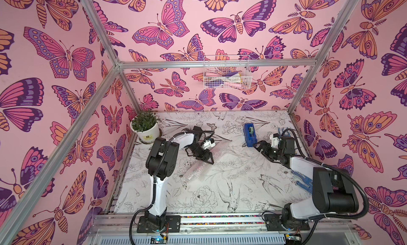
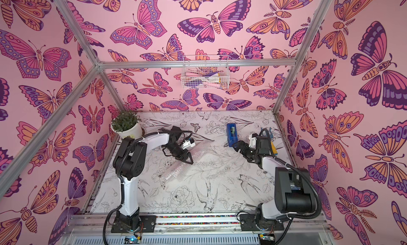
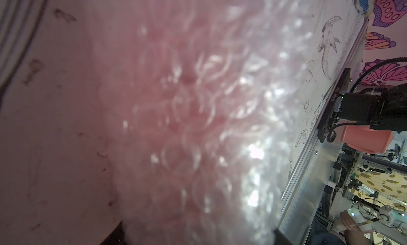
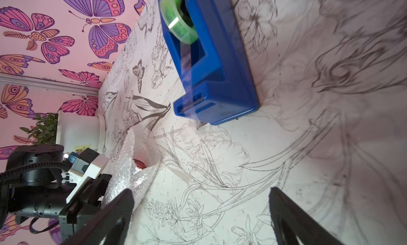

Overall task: Wrap wine bottles in bubble wrap
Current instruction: Tear off the tape using the Tape Cutter.

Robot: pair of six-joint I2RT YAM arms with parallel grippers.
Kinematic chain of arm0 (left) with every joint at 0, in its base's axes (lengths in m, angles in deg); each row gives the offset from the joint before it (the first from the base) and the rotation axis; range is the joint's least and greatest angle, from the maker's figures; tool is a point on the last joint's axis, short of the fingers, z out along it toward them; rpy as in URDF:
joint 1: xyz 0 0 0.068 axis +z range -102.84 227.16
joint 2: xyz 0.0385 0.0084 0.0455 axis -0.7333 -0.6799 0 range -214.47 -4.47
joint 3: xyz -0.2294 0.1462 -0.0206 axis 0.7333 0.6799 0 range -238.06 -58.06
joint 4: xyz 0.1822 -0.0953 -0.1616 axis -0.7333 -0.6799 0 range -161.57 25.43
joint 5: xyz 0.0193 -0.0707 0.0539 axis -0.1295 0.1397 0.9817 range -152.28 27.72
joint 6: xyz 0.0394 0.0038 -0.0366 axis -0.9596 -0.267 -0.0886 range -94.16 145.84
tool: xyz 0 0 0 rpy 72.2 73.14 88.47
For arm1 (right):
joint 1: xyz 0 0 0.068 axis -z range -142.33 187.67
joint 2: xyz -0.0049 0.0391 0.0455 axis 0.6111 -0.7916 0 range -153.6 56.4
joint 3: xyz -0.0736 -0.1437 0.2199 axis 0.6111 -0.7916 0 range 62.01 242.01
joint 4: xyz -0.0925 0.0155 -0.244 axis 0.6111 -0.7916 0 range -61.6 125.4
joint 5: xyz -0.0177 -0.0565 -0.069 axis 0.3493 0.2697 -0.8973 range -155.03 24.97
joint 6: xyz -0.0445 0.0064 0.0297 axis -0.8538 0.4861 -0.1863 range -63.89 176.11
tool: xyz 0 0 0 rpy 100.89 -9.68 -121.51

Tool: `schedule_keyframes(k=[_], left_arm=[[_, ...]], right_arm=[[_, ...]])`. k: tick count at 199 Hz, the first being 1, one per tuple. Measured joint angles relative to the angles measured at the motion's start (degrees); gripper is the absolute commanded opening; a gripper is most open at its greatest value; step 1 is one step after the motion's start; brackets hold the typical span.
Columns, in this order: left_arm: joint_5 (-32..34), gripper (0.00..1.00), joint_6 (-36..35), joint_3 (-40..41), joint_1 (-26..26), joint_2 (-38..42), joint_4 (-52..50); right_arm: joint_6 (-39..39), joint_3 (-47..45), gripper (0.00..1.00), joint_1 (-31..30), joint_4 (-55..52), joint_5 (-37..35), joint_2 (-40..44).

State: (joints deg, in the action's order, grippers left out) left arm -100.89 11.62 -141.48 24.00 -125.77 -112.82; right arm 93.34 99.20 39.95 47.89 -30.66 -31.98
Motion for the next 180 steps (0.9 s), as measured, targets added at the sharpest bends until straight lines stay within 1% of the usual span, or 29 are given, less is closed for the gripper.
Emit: schedule_keyframes(k=[33,58,93,121,152,180], left_arm=[[-0.4,0.16,0.0,0.1,0.3,0.0,0.0],[-0.6,0.16,0.0,0.2,0.3,0.0,0.0],[-0.9,0.16,0.0,0.2,0.4,-0.1,0.0],[-1.1,0.16,0.0,0.2,0.6,-0.2,0.0],[-1.3,0.16,0.0,0.2,0.7,-0.2,0.0],[-1.3,0.16,0.0,0.2,0.7,-0.2,0.0]], right_arm=[[5.1,0.7,0.88,0.0,7.7,4.7,-7.1],[7.8,1.1,0.86,0.2,12.1,6.4,-8.7],[10.2,2.7,0.81,0.7,16.9,8.0,-10.3],[11.9,3.6,0.79,1.1,19.6,9.1,-12.3],[13.0,4.5,0.79,1.4,21.2,9.9,-14.6],[14.2,4.9,0.73,1.4,21.9,10.5,-15.5]])
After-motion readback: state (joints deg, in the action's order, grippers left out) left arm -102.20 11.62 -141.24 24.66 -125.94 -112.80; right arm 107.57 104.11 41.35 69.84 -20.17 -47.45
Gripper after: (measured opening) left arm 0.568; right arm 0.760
